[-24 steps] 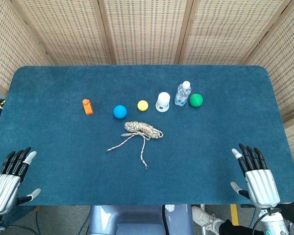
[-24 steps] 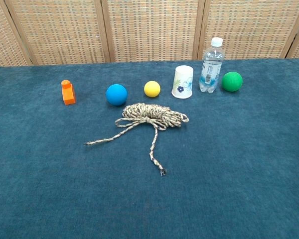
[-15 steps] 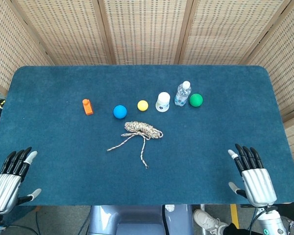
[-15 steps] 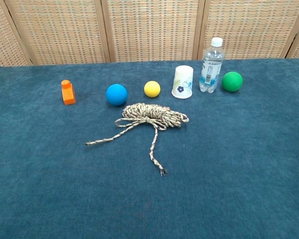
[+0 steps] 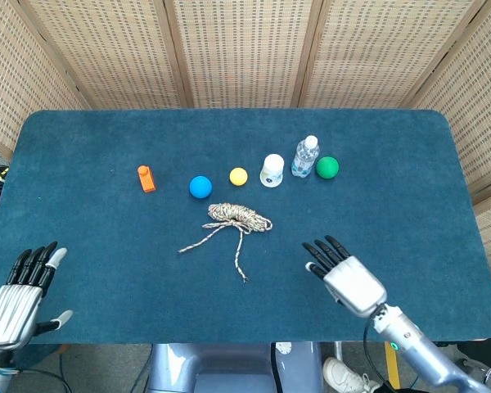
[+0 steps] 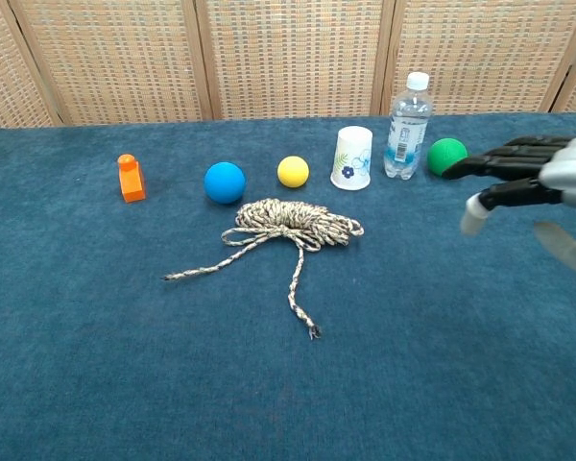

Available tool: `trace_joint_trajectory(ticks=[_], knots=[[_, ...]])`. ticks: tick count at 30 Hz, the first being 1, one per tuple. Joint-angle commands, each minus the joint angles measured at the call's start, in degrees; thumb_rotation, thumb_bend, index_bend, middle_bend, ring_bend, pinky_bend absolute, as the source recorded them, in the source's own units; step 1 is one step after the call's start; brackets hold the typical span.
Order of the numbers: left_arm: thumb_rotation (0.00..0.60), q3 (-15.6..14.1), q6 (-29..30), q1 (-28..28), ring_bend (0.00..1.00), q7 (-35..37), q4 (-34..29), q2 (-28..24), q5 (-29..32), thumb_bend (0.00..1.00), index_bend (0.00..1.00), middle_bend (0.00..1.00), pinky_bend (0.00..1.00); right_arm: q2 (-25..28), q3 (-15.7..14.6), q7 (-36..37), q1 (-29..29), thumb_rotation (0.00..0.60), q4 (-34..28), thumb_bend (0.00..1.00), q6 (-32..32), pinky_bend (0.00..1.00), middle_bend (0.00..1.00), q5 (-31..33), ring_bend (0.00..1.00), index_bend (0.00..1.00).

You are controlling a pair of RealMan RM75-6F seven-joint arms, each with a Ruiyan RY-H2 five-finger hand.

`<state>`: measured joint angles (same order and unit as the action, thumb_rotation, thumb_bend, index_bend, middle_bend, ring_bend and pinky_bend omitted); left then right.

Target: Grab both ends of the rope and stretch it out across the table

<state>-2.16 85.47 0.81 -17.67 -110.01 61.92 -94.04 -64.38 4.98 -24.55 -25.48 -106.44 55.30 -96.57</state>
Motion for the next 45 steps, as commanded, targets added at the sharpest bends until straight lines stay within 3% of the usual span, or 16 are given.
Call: trace_joint_trajectory(ticks=[1, 12, 23, 35, 45], knots=[[0.6, 0.71, -1.14, 0.64, 0.0, -1.1, -0.06, 0.61, 1.75, 0.0, 0.0, 0.0, 0.0, -4.21, 2.57, 0.95, -6.81, 0.6, 3.21, 0.83, -6.92, 0.0, 0.0, 1.38, 0.0, 0.29], [0.6, 2.07, -4.3, 2.51, 0.0, -5.41, -0.28, 2.53, 7.07, 0.0, 0.0, 0.0, 0.0, -18.3, 5.95, -6.26, -18.23, 0.6, 8.2, 0.9, -17.62, 0.0, 0.0, 11.99, 0.0, 0.3], [0.6, 1.65, -4.09, 2.78, 0.0, -4.9, -0.33, 2.3, 7.28, 0.0, 0.0, 0.0, 0.0, -28.93, 4.22, -16.85, -22.55, 0.6, 14.36, 0.9, -15.92, 0.0, 0.0, 22.59, 0.0, 0.3], [0.6, 1.28, -3.92, 2.99, 0.0, -4.61, -0.24, 2.26, 7.16, 0.0, 0.0, 0.0, 0.0, -30.66, 0.88, -20.28, -22.96, 0.6, 17.17, 0.91, -12.34, 0.0, 0.0, 27.66, 0.0, 0.33], [0.6, 1.0, -4.06, 3.25, 0.0, -5.43, -0.46, 2.64, 7.26, 0.0, 0.0, 0.0, 0.0, -28.44, -1.38, -21.45, -22.48, 0.6, 19.74, 0.91, -9.33, 0.0, 0.0, 29.17, 0.0, 0.36]])
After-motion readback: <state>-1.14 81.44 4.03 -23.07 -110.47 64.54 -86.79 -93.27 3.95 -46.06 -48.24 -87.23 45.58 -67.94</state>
